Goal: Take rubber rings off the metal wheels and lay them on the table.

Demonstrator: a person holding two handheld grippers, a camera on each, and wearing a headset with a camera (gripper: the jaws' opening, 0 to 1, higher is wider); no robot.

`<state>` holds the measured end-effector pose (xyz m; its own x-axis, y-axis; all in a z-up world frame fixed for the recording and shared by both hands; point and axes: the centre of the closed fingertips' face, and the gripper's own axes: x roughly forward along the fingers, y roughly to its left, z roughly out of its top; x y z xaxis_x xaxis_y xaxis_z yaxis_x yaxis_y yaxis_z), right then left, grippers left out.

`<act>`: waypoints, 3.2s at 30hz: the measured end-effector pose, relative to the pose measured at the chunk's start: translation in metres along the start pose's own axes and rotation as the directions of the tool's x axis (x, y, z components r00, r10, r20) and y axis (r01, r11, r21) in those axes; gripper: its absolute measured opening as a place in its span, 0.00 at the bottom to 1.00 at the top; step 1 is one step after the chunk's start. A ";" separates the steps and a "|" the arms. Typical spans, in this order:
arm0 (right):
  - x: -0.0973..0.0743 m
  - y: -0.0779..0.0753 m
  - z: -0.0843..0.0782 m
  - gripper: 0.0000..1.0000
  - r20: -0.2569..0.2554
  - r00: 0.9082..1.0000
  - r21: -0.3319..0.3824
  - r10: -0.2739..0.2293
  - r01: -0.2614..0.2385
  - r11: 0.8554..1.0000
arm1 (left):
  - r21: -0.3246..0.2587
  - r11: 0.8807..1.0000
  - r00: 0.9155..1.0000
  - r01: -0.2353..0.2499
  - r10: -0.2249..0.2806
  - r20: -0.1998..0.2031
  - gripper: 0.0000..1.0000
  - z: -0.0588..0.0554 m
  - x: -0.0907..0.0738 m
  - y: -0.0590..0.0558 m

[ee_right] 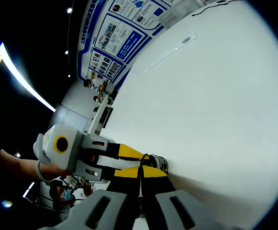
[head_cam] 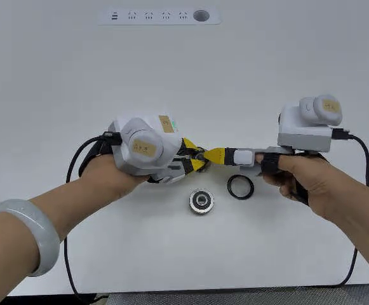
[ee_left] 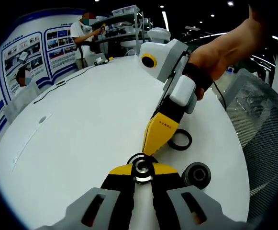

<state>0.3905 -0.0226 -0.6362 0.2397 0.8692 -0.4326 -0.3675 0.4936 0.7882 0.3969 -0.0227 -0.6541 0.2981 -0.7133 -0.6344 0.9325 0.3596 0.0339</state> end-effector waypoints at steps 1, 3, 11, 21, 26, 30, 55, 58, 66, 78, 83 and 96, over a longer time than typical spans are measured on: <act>0.000 -0.001 0.000 0.02 0.002 1.000 0.005 -0.003 0.003 1.000 | 0.001 1.000 1.000 0.001 -0.001 0.002 0.13 0.000 0.000 0.000; 0.000 -0.003 0.000 0.02 0.004 1.000 0.006 -0.014 0.014 1.000 | 0.006 1.000 1.000 0.002 -0.002 0.006 0.13 0.000 0.000 0.000; 0.003 -0.007 -0.002 0.02 -0.005 0.999 0.005 -0.033 0.033 0.999 | 0.008 1.000 0.998 -0.015 0.015 0.059 0.15 0.012 -0.010 0.002; 0.002 -0.004 -0.003 0.02 -0.004 1.000 0.003 -0.031 0.031 1.000 | 0.003 1.000 0.998 -0.027 0.027 0.060 0.24 0.004 -0.018 0.003; 0.001 0.002 -0.002 0.02 0.003 1.000 0.003 -0.016 0.016 1.000 | -0.008 0.999 0.998 -0.032 0.032 0.052 0.30 -0.002 -0.020 0.003; 0.000 0.008 0.001 0.02 0.017 1.000 0.009 0.003 -0.003 1.000 | -0.017 0.999 0.998 -0.040 0.041 0.049 0.32 -0.005 -0.022 0.004; -0.056 -0.004 -0.028 0.02 0.090 0.995 0.124 -0.030 0.019 0.992 | -0.094 0.994 0.996 -0.061 0.066 0.051 0.44 -0.017 -0.032 -0.003; -0.062 -0.008 -0.032 0.02 0.097 0.995 0.139 -0.038 0.024 0.990 | -0.101 0.993 0.996 -0.063 0.069 0.049 0.43 -0.019 -0.033 -0.003; -0.073 -0.018 -0.044 0.02 0.119 0.991 0.206 -0.057 0.031 0.978 | -0.109 0.992 0.996 -0.064 0.070 0.048 0.44 -0.020 -0.035 -0.006; -0.074 -0.035 -0.053 0.02 0.100 0.987 0.194 -0.125 0.104 0.975 | -0.121 0.991 0.996 -0.060 0.068 0.062 0.46 -0.020 -0.039 -0.009; -0.075 -0.035 -0.053 0.03 0.093 0.986 0.146 -0.139 0.125 0.981 | -0.135 0.989 0.995 -0.054 0.065 0.079 0.48 -0.018 -0.045 -0.011; -0.074 -0.033 -0.054 0.14 0.073 0.984 0.019 -0.163 0.162 0.987 | -0.174 0.983 0.993 -0.051 0.069 0.099 0.50 -0.023 -0.058 -0.015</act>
<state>0.3369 -0.1016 -0.6538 0.3610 0.7728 -0.5220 -0.3065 0.6270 0.7162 0.3603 0.0273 -0.6358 0.3803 -0.7427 -0.5511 0.8665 0.4945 -0.0684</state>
